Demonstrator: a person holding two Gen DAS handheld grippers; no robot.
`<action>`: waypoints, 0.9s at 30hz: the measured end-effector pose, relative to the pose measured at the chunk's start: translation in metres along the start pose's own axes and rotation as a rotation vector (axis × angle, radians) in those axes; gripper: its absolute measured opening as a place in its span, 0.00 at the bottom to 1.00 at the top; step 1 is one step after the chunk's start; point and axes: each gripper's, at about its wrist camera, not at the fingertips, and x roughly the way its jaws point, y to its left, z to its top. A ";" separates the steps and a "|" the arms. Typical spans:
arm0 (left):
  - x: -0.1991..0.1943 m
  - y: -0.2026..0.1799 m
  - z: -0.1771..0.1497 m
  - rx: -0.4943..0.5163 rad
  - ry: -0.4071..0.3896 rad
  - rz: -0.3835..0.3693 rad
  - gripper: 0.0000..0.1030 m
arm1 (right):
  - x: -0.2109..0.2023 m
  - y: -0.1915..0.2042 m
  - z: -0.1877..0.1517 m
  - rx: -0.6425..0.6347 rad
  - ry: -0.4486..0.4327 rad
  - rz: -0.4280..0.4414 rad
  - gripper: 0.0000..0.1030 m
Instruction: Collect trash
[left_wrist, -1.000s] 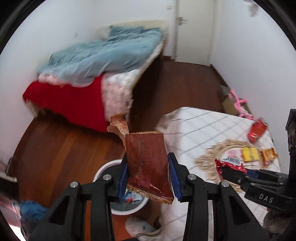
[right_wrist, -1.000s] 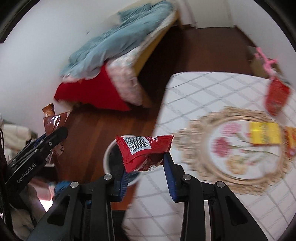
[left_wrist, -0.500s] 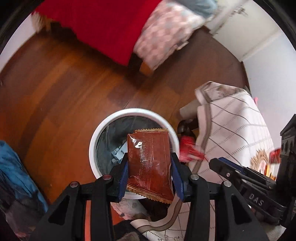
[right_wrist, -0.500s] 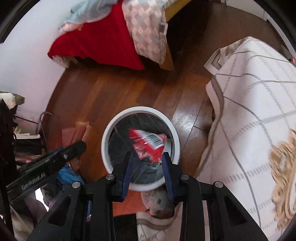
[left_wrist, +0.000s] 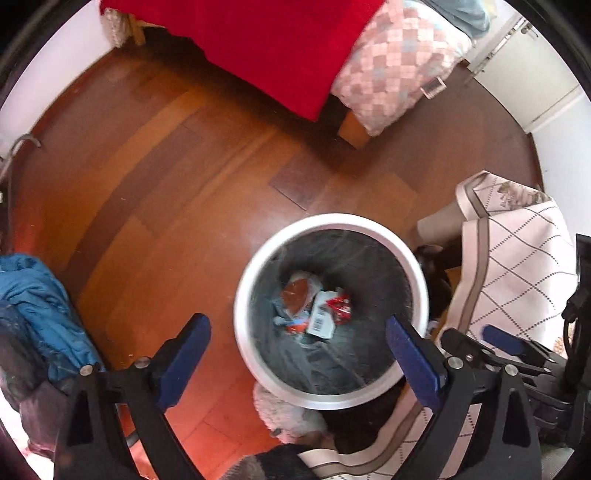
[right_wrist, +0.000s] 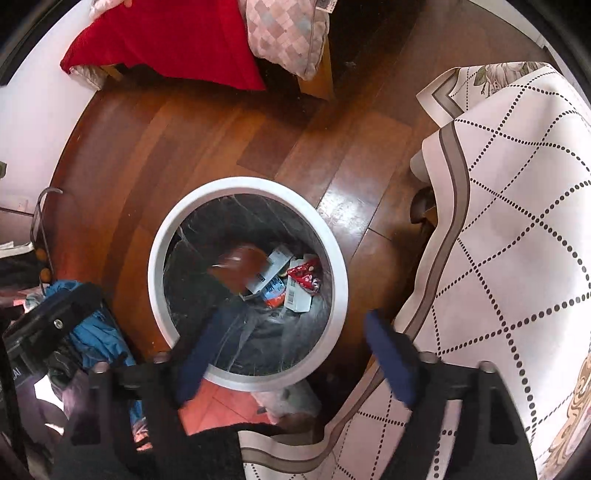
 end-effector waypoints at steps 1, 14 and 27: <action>-0.006 0.002 -0.002 0.005 -0.019 0.026 0.95 | -0.001 0.001 -0.001 -0.003 0.001 -0.008 0.92; -0.058 0.003 -0.024 0.038 -0.117 0.102 0.97 | -0.038 0.018 -0.030 -0.042 -0.045 -0.045 1.00; -0.136 -0.018 -0.053 0.098 -0.242 0.101 0.97 | -0.122 0.014 -0.070 -0.029 -0.183 0.005 1.00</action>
